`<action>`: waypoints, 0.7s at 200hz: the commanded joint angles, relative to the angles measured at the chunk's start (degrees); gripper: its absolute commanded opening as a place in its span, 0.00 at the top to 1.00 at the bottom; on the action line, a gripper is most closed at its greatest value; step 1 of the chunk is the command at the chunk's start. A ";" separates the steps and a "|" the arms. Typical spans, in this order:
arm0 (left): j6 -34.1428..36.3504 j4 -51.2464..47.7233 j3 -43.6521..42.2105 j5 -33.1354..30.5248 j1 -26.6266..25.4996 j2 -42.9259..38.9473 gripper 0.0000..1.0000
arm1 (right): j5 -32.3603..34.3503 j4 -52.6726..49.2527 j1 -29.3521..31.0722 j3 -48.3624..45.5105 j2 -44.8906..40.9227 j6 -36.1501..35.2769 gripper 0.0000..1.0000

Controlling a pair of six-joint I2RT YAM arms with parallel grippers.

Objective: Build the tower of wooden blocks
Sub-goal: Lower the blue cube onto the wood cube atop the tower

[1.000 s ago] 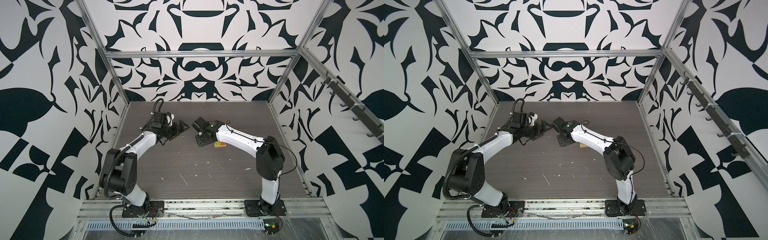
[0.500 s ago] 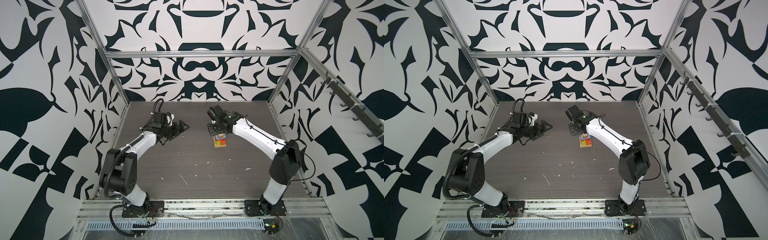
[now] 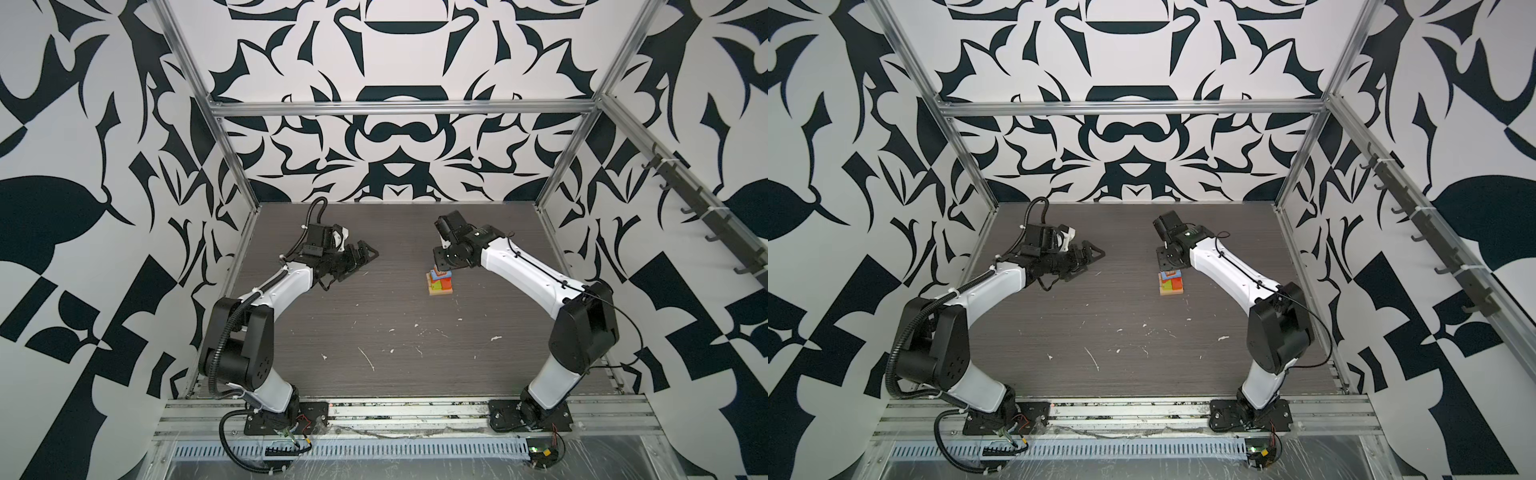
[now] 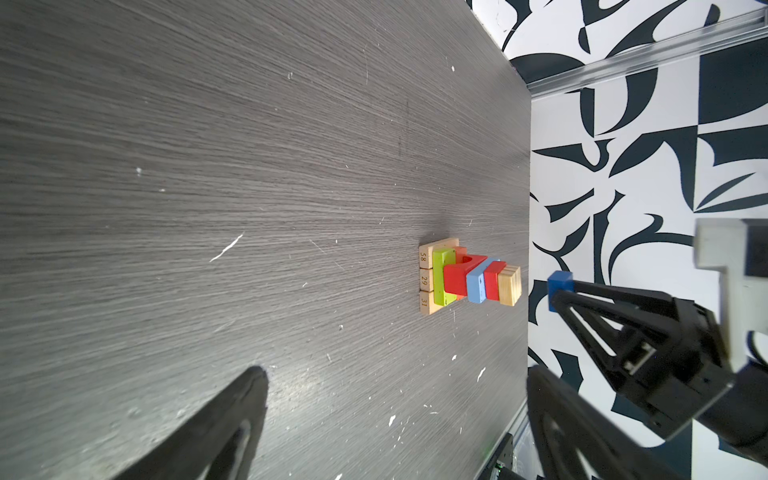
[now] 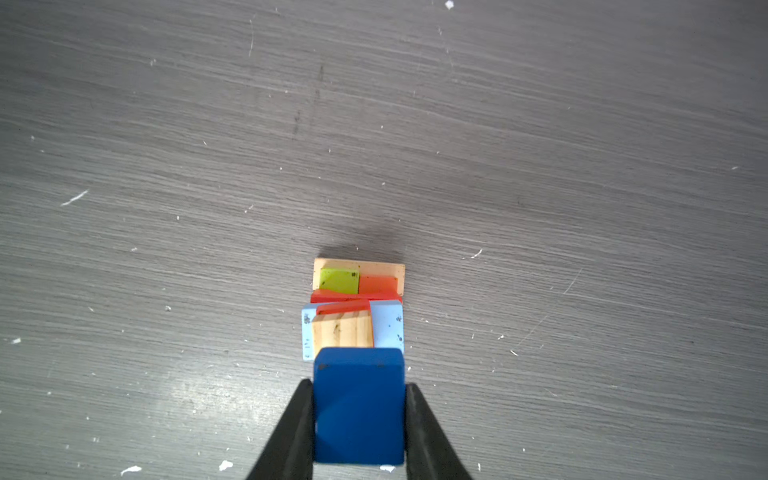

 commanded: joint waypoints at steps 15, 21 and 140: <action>-0.18 0.00 1.16 0.73 0.06 0.68 0.01 | -2.02 3.45 -0.44 -1.10 -1.69 -2.29 0.68; -0.18 0.00 1.20 0.76 0.05 0.60 0.01 | -2.20 3.65 -0.45 -1.24 -1.62 -2.49 0.68; -0.18 0.17 0.43 0.71 0.09 0.09 0.00 | -4.37 5.32 -0.85 -3.22 -0.79 -3.81 0.68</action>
